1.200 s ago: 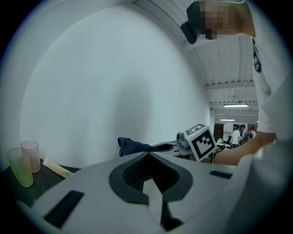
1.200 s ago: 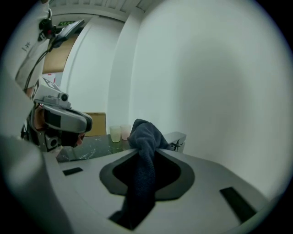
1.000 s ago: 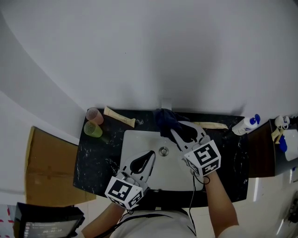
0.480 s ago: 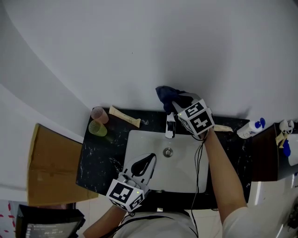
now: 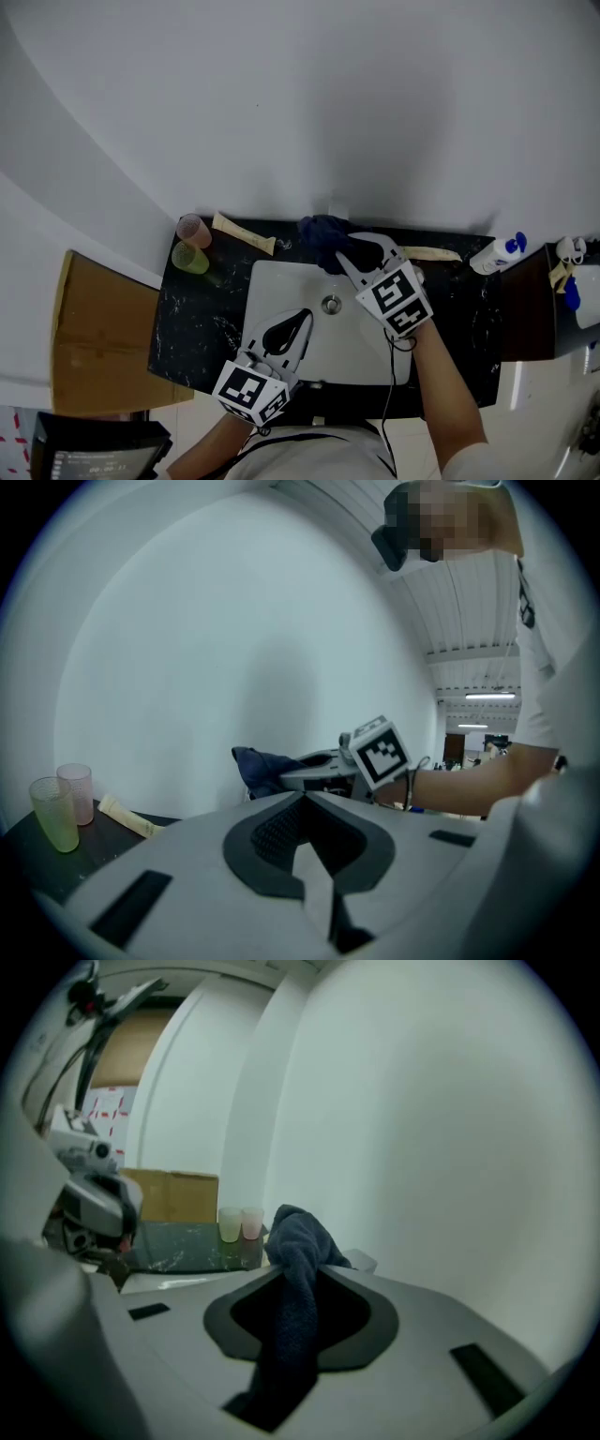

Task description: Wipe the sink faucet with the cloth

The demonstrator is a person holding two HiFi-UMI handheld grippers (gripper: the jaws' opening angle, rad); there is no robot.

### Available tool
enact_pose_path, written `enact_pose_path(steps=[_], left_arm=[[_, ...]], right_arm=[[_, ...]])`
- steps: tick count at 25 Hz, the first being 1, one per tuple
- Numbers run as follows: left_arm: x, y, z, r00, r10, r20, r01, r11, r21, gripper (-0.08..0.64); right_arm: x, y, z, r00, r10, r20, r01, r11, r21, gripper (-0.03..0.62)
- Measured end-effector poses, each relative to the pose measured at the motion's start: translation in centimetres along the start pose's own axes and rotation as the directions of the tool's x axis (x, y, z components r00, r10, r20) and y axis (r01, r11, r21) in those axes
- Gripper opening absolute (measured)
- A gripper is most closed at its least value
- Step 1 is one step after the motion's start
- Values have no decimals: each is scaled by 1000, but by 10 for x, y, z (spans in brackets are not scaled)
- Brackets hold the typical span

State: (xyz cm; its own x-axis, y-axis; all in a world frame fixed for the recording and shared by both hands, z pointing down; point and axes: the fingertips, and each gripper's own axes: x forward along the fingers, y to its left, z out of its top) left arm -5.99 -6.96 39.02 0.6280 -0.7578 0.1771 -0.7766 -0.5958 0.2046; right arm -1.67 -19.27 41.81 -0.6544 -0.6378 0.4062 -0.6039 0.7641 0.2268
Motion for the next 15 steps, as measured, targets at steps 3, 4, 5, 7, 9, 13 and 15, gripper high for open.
enact_pose_path(steps=[3,4,5,7,9,13,15], left_arm=[[0,-4,0,1000,-7,-1,7,1000,1,0],[0,-3,-2,1000,-10,0,10,1000,1,0],[0,-1,-3,1000,-11,0,11,1000,0,0],[-1,0,-4,1000,-8,-4,8,1000,-1,0],[-4,-6,-7,1000,-9,-1,9,1000,4,0],[-3,-5,-12,1000,-10,3,10,1000,6,0],[-3,1,-11,1000,0,-6,0,1000,2,0]], right_arm=[[-17,23,-16,999,-50,-5,50,996,-71,89],[-17,27,-23,999,-51,-7,50,997,-58,89],[-16,30,-28,999,-48,-12,48,998,-40,89],[-12,30,-37,998,-52,-23,52,999,-7,89],[-11,24,-42,997,-67,-29,68,998,14,89],[9,9,-51,996,-76,-45,79,994,75,89],[25,-4,-52,996,-78,-54,84,989,122,89]])
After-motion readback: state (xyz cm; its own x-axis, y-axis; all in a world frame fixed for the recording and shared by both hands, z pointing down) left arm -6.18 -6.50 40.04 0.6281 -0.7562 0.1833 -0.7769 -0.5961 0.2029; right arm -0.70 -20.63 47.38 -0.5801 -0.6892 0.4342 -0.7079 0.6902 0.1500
